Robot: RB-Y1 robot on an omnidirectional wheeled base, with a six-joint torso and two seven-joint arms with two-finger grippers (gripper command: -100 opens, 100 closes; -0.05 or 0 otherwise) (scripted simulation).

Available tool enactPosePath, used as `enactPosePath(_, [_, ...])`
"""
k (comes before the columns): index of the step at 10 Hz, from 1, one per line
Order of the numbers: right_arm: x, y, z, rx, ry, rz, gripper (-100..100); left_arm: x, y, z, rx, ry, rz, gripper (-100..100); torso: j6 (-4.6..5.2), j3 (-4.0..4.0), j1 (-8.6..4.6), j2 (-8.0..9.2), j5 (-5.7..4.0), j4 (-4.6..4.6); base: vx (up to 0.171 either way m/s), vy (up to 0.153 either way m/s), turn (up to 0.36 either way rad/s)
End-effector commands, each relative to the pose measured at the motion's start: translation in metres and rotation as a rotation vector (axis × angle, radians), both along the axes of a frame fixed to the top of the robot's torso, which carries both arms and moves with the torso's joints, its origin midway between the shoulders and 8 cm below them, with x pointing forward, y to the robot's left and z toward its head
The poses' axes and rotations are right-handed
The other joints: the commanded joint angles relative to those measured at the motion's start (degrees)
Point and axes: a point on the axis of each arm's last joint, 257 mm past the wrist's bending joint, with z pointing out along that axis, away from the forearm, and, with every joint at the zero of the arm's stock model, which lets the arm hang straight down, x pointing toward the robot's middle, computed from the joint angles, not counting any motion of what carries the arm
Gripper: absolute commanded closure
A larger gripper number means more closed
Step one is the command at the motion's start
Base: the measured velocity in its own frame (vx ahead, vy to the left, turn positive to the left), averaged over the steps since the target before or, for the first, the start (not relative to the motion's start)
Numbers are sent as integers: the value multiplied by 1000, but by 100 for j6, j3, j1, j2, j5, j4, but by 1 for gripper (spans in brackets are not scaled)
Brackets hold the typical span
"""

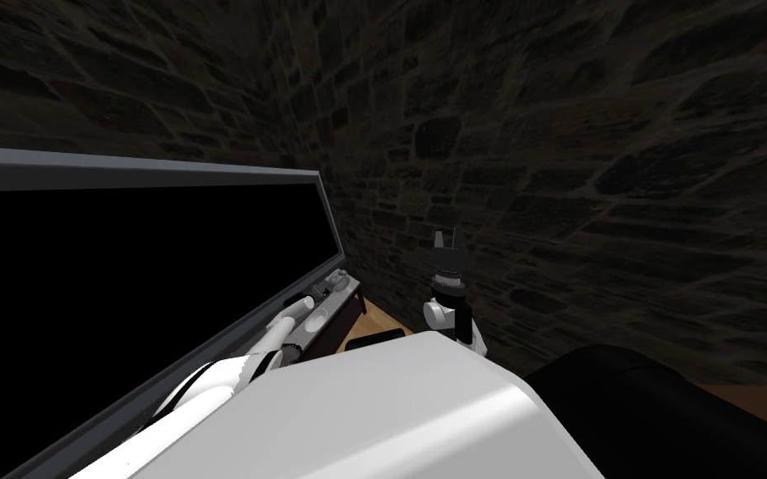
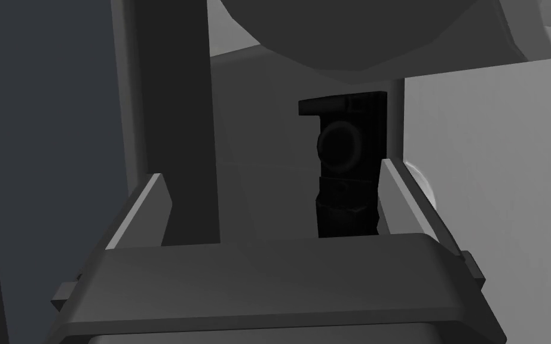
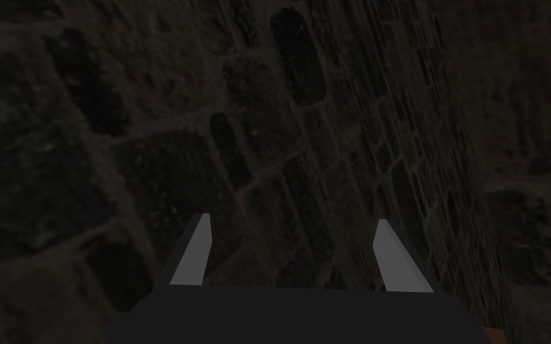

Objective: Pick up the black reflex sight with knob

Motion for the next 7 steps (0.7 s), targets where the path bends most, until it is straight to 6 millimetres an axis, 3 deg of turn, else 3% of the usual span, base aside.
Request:
enactPosePath(1, [0, 0, 0, 0, 0, 0, 0, -7, 2, -8, -13, 31, 14, -100, 0, 0, 0, 0, 0, 0, 22, 34, -61])
enactPosePath(7, [0, 0, 0, 0, 0, 0, 0, -36, 4, -38, -88, 164, 74, -100, -2, 1, -5, 2, -1, 0, 19, 31, -76])
